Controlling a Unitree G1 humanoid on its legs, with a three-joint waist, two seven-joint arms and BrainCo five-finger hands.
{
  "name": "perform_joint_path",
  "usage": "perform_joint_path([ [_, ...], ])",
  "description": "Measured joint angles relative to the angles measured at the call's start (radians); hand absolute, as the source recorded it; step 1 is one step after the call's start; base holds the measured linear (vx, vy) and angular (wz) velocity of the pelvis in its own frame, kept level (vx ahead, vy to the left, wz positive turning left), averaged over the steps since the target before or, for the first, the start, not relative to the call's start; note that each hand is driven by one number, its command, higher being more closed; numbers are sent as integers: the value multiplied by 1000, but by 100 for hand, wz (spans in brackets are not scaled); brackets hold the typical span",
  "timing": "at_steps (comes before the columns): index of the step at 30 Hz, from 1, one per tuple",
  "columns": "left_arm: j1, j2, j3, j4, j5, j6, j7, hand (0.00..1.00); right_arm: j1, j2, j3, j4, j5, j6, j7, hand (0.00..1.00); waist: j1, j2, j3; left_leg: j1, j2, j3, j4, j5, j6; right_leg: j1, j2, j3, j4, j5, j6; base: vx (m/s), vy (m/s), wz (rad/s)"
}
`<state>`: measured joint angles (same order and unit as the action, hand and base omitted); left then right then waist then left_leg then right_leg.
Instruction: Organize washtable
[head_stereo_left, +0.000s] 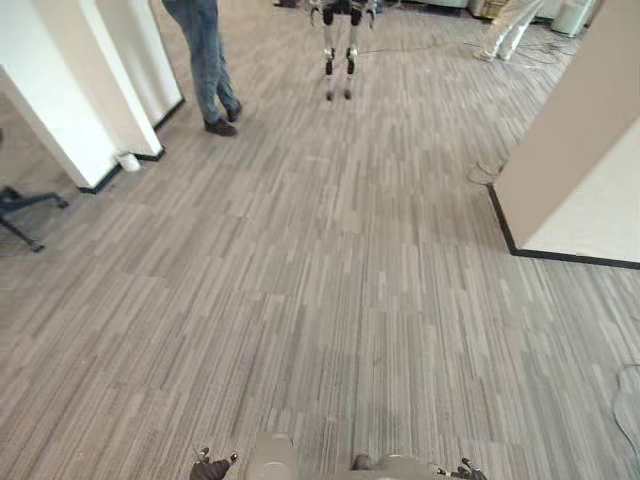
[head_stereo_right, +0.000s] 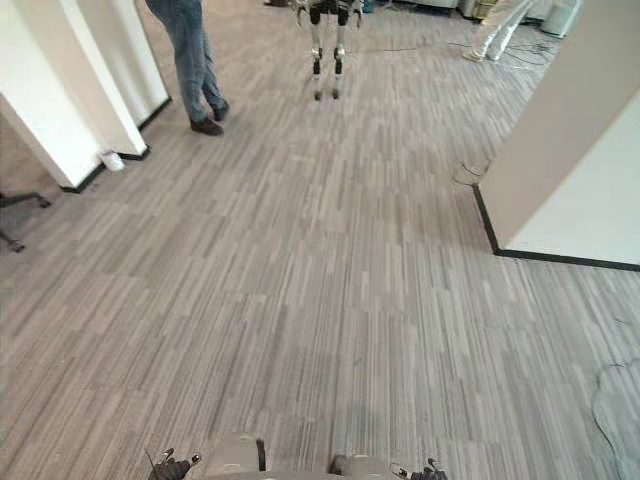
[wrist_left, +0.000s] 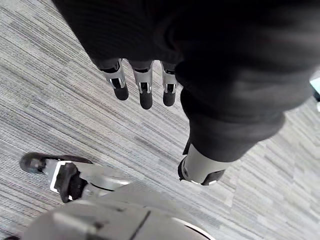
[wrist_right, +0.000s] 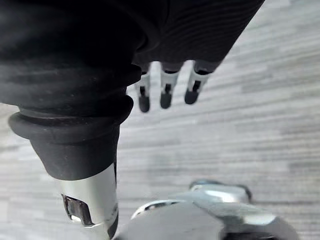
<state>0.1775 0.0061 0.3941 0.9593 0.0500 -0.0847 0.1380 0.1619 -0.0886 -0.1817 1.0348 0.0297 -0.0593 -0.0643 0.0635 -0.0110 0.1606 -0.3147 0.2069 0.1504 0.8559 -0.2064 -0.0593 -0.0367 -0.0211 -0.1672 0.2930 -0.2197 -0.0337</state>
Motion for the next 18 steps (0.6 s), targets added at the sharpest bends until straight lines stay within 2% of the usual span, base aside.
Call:
perform_joint_path([
  [2, 1, -9, -8, 0, -1, -2, -1, 0, -20, -13, 1, -1, -1, 0, 0, 0, 9, 11, 8, -37, -23, 21, -184, 6, -2, 7, -9, 6, -23, -5, 8, 151, -39, -5],
  [3, 8, -21, -9, 2, -1, -2, -1, 0, -35, -26, 4, -1, -2, 0, 0, 0, 9, 27, 12, -51, -51, 24, -391, 27, -27, 7, -14, 10, -43, -8, 14, 195, 25, -12],
  [5, 26, -23, -8, 6, -1, -3, -1, 0, -40, -36, 4, 2, -2, -1, 1, 0, 12, 39, 7, -56, -69, 15, -556, 68, -31, 7, -13, 18, -47, -17, 29, 274, 73, -25],
  [7, 40, -23, -8, 38, -1, -6, -2, 0, -41, -38, -2, 20, -2, -1, 0, 0, 31, 42, 2, -59, -75, -10, -589, 88, -20, 16, -11, 46, -18, -66, 48, 329, 124, -42],
  [8, 50, -14, -7, 61, 0, -3, -3, 0, -35, -31, -8, 30, -4, 0, 2, 0, 39, 26, -9, -67, -88, -13, -533, 125, 23, 16, -25, 67, 25, -116, 67, 386, 157, -39],
  [9, 72, 7, -5, 91, 0, 2, -4, 0, -26, -12, -12, 47, -6, 1, 3, 0, 43, -10, -46, -64, -127, -7, -487, 132, 30, 27, -62, 74, 56, -161, 106, 634, 239, -24],
  [10, 80, 16, -9, 104, 1, 3, -4, 0, -2, -3, -18, 49, -6, 0, 3, 0, 37, -27, -71, -50, -153, -10, -480, 129, 33, 37, -78, 80, 94, -172, 121, 704, 209, 9],
  [11, 84, 43, -7, 123, 1, 9, -2, 0, 5, 19, -23, 62, -5, -1, 5, 0, 31, -67, -81, -15, -198, -12, -447, 89, 75, -7, -121, 148, 278, -181, 147, 643, 161, 35],
  [12, 72, 54, -10, 130, 1, 11, -3, 0, 1, 27, -29, 69, -5, -1, 11, 0, 18, -84, -78, 20, -224, -13, -431, 57, 90, -52, -137, 192, 442, -135, 175, 772, 181, 55],
  [13, 66, 68, -22, 129, 1, 13, -4, 0, -9, 33, -29, 75, -5, -3, 16, 0, 2, -92, -74, 81, -249, -30, -426, 12, 109, -92, -143, 208, 622, 1, 163, 635, 161, 59],
  [14, 60, 80, -49, 128, 2, 14, -4, 0, -8, 33, -34, 79, -5, -7, 21, 0, -13, -79, -65, 135, -258, -51, -433, -16, 124, -114, -147, 201, 728, 83, 160, 637, 148, 57],
  [16, 34, 92, -97, 119, 2, 15, -3, 0, -9, 30, -34, 75, -14, -16, 25, 0, -23, -74, -63, 271, -258, -89, -478, -68, 136, -173, -128, 161, 820, -6, 117, 637, 82, 35],
  [18, -1, 93, -118, 108, 2, 15, -3, 0, -7, 30, -36, 60, -18, -22, 24, 0, -30, -65, -61, 380, -235, -110, -545, -98, 135, -255, -84, 130, 751, -75, 98, 701, 18, 26],
])
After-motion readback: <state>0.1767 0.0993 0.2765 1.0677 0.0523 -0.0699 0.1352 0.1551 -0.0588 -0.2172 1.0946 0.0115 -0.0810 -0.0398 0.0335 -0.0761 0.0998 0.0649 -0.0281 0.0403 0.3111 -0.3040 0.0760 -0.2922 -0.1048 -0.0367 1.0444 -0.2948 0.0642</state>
